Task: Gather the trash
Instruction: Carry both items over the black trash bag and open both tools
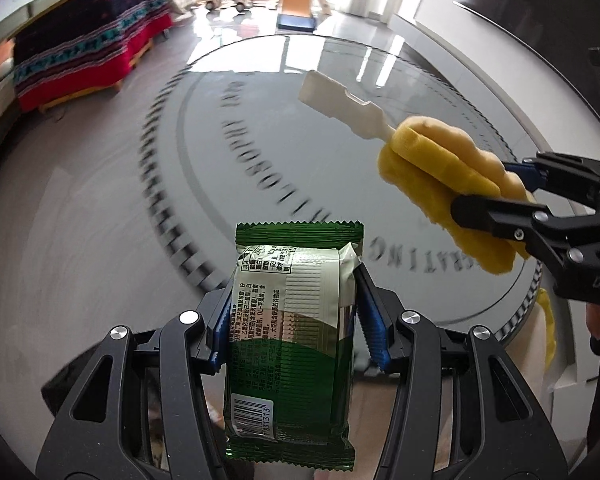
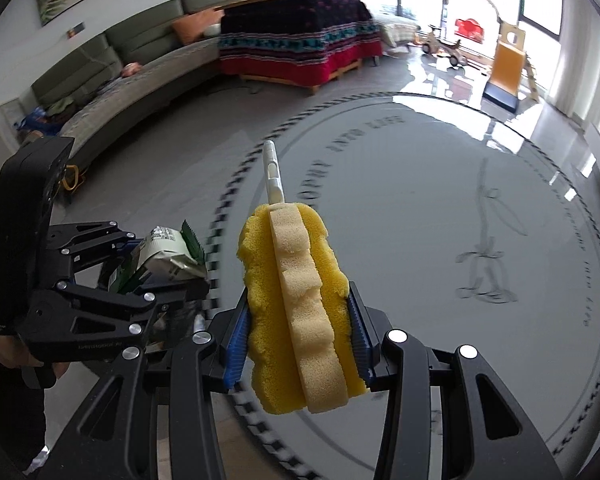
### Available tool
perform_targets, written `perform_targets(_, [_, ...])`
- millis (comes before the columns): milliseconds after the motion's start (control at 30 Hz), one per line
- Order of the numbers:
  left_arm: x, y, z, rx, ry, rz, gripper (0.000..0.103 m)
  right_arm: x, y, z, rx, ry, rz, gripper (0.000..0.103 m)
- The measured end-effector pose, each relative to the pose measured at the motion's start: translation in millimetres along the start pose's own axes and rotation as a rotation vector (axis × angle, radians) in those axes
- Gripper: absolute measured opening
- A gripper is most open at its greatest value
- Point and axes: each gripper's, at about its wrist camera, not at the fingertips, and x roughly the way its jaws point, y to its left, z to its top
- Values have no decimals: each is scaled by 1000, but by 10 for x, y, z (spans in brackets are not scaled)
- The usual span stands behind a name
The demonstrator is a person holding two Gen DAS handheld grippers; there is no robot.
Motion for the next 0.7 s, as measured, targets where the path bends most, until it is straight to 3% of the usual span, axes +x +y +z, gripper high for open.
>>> perform_targets(700, [-530,1524,-1415,-366,-15,209,52,797,1858,-262,-150,90,231,46])
